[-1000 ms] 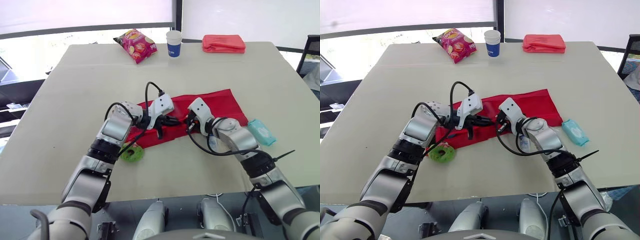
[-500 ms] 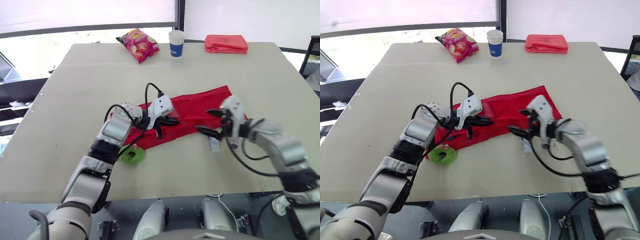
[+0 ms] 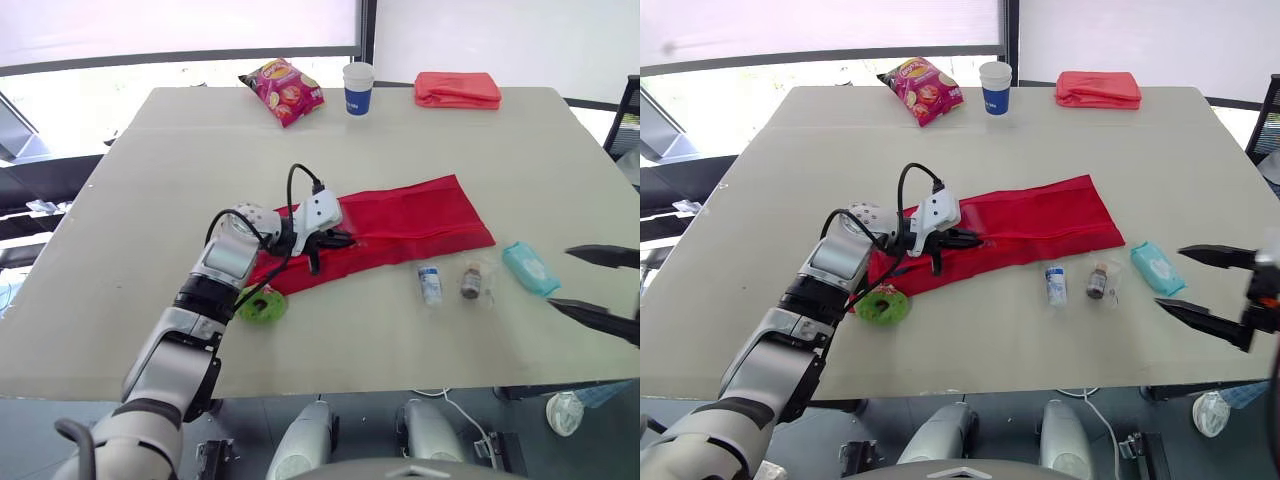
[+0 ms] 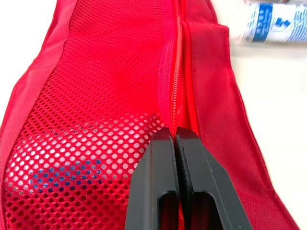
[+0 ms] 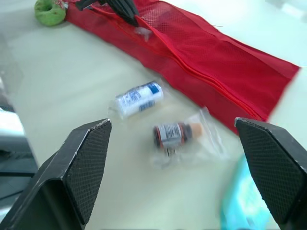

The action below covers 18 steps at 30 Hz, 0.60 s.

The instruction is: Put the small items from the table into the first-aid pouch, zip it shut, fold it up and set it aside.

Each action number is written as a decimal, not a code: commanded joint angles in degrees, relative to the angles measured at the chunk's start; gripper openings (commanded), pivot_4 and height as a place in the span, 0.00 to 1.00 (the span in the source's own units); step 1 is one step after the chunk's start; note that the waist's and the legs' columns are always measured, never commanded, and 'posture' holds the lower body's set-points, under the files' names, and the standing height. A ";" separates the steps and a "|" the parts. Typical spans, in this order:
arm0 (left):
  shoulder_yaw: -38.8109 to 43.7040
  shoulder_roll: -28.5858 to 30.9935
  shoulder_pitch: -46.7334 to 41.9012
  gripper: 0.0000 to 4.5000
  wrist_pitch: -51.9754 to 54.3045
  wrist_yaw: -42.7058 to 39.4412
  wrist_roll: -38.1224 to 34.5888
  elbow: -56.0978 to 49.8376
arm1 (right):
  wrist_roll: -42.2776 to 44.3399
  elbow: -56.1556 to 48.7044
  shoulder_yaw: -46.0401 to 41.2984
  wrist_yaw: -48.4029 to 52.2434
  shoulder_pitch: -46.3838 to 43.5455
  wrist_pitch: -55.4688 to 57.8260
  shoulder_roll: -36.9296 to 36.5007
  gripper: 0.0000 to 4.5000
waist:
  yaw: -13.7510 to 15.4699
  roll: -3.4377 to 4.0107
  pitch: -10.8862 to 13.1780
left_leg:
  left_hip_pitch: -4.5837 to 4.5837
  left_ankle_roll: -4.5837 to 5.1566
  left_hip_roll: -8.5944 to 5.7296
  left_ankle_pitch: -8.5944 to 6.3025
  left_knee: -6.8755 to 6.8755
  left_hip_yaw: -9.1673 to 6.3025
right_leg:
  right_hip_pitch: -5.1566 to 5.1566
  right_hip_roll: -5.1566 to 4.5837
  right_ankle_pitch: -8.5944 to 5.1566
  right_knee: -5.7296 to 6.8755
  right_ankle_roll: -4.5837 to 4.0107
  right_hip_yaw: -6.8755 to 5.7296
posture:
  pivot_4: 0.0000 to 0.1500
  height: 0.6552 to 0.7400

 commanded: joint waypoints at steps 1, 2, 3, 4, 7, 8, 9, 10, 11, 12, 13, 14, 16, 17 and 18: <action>1.03 0.17 -2.49 0.00 -6.26 -1.27 0.15 2.61 | -0.11 0.82 -9.43 3.64 4.79 -1.18 -0.35 0.97 | 0.11 0.00 0.00 | 0.00 0.00 0.00 0.00 0.00 0.00 | 0.01 0.00 0.00 -0.01 0.00 0.00 | 1.00 1.00; 0.79 -0.01 -3.39 0.00 -9.43 -1.64 0.70 4.73 | -0.12 1.17 -11.22 4.08 6.09 -1.26 -0.22 0.97 | 0.13 -0.01 0.00 | 0.00 0.00 0.00 0.00 0.00 0.02 | 0.02 0.00 0.00 -0.03 0.00 0.00 | 1.00 1.00; 0.61 -0.31 -4.37 0.00 -12.01 -2.07 1.06 6.89 | 0.04 1.36 -12.53 4.21 7.01 -1.21 -0.15 0.97 | 0.14 -0.01 0.01 | 0.00 0.01 0.00 0.00 0.00 0.03 | 0.02 0.00 0.00 -0.03 0.01 0.01 | 1.00 1.00; 0.56 -0.84 -5.48 0.00 -13.87 -2.73 1.13 9.19 | 0.42 1.28 -13.34 4.04 7.61 -0.98 -0.09 0.97 | 0.15 -0.02 0.01 | -0.01 0.01 0.00 0.00 0.01 0.04 | 0.03 -0.01 0.00 -0.04 0.01 0.01 | 1.00 1.00; -0.92 -3.01 -10.05 0.00 -24.69 -4.25 3.51 18.31 | 3.23 -1.90 -12.69 0.42 7.71 1.45 1.24 0.97 | 0.14 -0.04 0.02 | 0.01 0.01 0.00 0.00 0.01 0.03 | 0.06 -0.01 0.00 -0.06 0.03 -0.01 | 1.00 1.00; -1.06 -3.95 -11.64 0.00 -26.97 -4.33 4.14 21.20 | 4.08 -3.95 -10.99 -1.77 7.51 2.61 1.96 0.97 | 0.16 -0.06 0.03 | 0.00 0.00 0.00 0.00 0.01 0.02 | 0.07 -0.01 0.00 -0.07 0.03 -0.02 | 1.00 1.00; -1.07 -4.71 -12.90 0.00 -28.62 -4.30 4.63 23.58 | 5.13 -5.74 -9.34 -3.90 7.13 3.70 2.64 0.97 | 0.15 -0.06 0.03 | -0.01 0.00 0.00 0.00 0.01 0.00 | 0.08 -0.01 0.00 -0.08 0.03 -0.04 | 1.00 1.00; -1.02 -5.26 -13.87 0.00 -30.09 -4.35 4.98 25.58 | 5.94 -6.99 -8.33 -5.48 6.88 4.52 3.09 0.97 | 0.12 -0.06 0.03 | -0.01 0.00 0.00 0.00 0.01 0.01 | 0.08 -0.01 0.00 -0.09 0.03 -0.04 | 1.00 1.00; -1.08 -5.69 -14.65 0.00 -31.79 -4.27 5.48 27.33 | 6.93 -8.69 -6.99 -7.42 6.83 5.75 3.71 0.97 | 0.08 -0.05 0.03 | -0.02 0.01 0.00 -0.01 0.01 0.01 | 0.08 -0.02 0.01 -0.10 0.04 -0.03 | 1.00 1.00; -1.09 -6.03 -15.18 0.00 -32.82 -4.19 5.78 28.54 | 8.34 -10.55 -5.69 -9.39 6.86 7.09 4.41 0.97 | 0.05 -0.09 0.05 | -0.02 0.02 -0.01 -0.01 0.01 0.04 | 0.08 -0.04 0.00 -0.09 0.05 -0.02 | 1.00 1.00; -1.04 -6.30 -15.60 0.00 -33.67 -4.19 6.00 29.56 | 9.78 -12.26 -4.64 -11.18 6.89 8.31 5.04 0.97 | 0.03 -0.09 0.06 | -0.02 0.02 0.00 -0.01 0.01 0.00 | 0.07 -0.03 0.00 -0.09 0.05 -0.04 | 1.00 1.00; -0.93 -6.51 -15.92 0.00 -34.32 -4.25 6.16 30.36 | 11.20 -13.78 -3.62 -13.28 6.81 9.65 5.60 0.97 | 0.02 -0.09 0.05 | -0.03 0.02 0.00 -0.01 0.01 -0.01 | 0.06 -0.03 0.00 -0.09 0.05 -0.05 | 1.00 1.00; -0.42 -6.86 -16.06 0.00 -34.36 -4.77 5.80 31.04 | 14.18 -17.69 0.44 -19.82 5.97 12.80 7.09 0.97 | 0.01 -0.09 0.05 | -0.03 0.02 0.00 -0.01 0.03 -0.04 | 0.07 -0.03 0.00 -0.06 0.04 -0.06 | 1.00 1.00; -0.20 -6.98 -16.04 0.00 -34.23 -4.90 5.64 31.13 | 15.30 -19.42 2.74 -23.41 5.45 14.58 7.67 0.97 | 0.03 -0.10 0.06 | -0.03 0.02 0.00 -0.01 0.03 -0.04 | 0.07 -0.03 0.00 -0.06 0.04 -0.06 | 1.00 1.00; -0.04 -7.06 -15.87 0.00 -33.94 -4.87 5.53 30.90 | 14.30 -21.49 6.59 -27.90 4.31 15.73 8.54 0.97 | 0.01 -0.13 0.04 | -0.03 0.02 -0.02 -0.01 0.03 -0.02 | 0.07 -0.04 0.01 -0.06 0.05 -0.04 | 1.00 1.00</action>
